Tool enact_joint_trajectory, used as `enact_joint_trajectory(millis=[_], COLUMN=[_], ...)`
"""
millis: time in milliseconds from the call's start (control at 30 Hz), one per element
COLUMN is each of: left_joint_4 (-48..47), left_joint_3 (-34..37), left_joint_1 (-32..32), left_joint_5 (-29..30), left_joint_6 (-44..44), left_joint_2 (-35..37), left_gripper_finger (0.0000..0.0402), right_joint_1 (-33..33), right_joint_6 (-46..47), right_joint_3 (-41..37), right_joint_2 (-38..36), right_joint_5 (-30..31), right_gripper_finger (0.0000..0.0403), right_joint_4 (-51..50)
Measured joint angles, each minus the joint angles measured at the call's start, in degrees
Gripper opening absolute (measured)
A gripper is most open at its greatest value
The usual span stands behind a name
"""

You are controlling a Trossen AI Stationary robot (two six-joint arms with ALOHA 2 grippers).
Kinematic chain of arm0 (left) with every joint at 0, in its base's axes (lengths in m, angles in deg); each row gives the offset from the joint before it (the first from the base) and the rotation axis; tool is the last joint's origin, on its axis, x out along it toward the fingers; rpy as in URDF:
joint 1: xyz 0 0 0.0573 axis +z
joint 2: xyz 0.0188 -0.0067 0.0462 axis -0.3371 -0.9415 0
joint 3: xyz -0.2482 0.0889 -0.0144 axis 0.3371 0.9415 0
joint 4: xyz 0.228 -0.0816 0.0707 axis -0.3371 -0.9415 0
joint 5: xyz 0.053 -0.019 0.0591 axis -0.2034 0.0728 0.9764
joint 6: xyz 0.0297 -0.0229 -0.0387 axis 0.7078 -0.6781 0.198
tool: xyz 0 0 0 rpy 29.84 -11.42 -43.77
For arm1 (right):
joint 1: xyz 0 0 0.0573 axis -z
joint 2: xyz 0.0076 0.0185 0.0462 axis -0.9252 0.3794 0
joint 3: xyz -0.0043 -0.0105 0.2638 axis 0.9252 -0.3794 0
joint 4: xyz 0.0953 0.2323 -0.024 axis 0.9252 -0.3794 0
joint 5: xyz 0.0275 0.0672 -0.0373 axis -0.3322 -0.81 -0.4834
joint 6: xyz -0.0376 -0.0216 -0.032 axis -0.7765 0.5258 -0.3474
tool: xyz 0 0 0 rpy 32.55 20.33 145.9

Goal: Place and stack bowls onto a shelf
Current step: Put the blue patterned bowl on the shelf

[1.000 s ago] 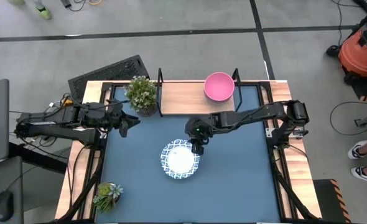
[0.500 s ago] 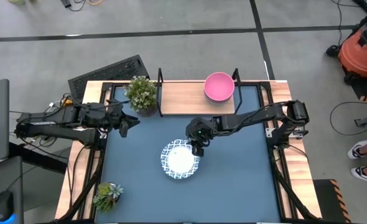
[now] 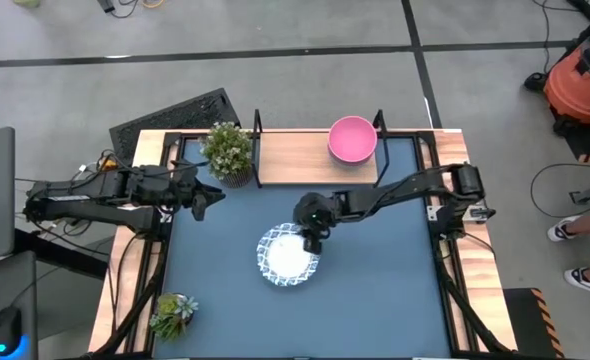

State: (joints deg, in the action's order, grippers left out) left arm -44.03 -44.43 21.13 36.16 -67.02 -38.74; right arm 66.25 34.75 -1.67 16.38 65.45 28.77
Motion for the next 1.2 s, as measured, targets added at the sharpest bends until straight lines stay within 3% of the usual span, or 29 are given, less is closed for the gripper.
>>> enact_joint_trajectory(millis=[467, 1200], left_joint_4=[0.0, 0.0], left_joint_3=[0.0, 0.0], left_joint_1=[0.0, 0.0], left_joint_5=[0.1, -0.3], left_joint_6=[0.1, -0.4], left_joint_2=[0.0, 0.0], left_gripper_finger=[0.0112, 0.0112], right_joint_1=[0.7, -0.9], right_joint_6=[-1.2, -2.4], right_joint_3=[4.3, 4.1], right_joint_2=[-0.9, 3.3], right_joint_5=[1.1, 1.1], right_gripper_finger=[0.0132, 0.0138], right_joint_4=[-2.2, -1.7])
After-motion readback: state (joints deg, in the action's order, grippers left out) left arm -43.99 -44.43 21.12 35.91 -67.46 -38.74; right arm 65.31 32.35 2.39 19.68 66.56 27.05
